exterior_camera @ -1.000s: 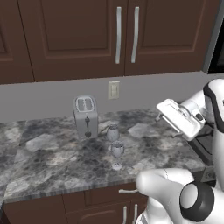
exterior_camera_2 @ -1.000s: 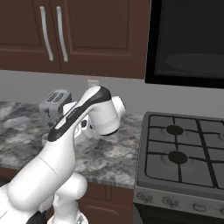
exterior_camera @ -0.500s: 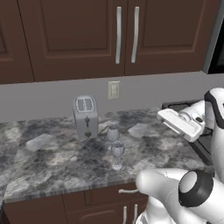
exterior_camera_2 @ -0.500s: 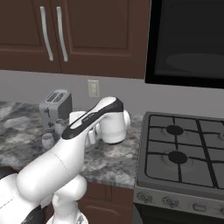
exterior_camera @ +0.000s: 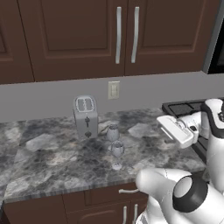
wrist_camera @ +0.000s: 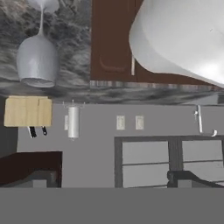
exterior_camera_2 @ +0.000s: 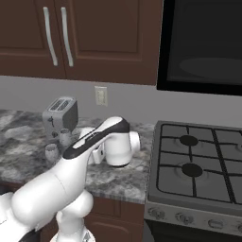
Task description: Retrieve the wine glasses from the counter and place one next to each plate.
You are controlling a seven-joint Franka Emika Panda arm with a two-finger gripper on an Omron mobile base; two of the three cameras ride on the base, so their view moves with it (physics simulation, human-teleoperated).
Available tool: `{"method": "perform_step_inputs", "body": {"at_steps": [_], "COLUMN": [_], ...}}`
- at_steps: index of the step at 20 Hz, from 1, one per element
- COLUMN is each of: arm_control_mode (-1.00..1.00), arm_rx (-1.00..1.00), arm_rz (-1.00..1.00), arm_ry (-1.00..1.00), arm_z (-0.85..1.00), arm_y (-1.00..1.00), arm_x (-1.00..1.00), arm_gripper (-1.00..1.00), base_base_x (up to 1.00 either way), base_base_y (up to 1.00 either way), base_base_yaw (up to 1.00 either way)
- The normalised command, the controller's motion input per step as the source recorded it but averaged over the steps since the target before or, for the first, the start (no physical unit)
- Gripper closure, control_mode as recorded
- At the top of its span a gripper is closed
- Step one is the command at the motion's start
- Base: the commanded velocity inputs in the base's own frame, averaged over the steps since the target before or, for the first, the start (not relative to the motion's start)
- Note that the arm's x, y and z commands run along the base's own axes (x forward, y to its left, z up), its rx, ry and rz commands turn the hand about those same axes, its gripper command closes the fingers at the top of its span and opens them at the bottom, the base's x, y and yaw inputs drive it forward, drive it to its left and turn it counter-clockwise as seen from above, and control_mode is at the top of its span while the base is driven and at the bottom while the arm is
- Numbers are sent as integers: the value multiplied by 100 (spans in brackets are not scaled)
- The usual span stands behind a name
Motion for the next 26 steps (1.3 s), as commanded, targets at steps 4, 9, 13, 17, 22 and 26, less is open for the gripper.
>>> {"method": "perform_step_inputs", "body": {"at_steps": [4,9,13,17,22,26], "arm_control_mode": [-100,-100,-100,-100,-100,-100], "arm_rx": [0,-1,-7,-4,-1,-1], "arm_rz": [8,16,11,0,-2,-6], "arm_ry": [8,0,-3,-3,0,-6], "arm_z": [-42,-39,-34,-25,-24,-20], "arm_y": [0,0,0,1,12,13], "arm_x": [65,47,30,26,21,9], "arm_gripper": [-100,-100,-100,-100,-100,-100], "base_base_x": [0,0,0,0,0,0], "base_base_y": [0,0,0,0,0,0], "base_base_yaw": [0,0,0,0,0,0]}}
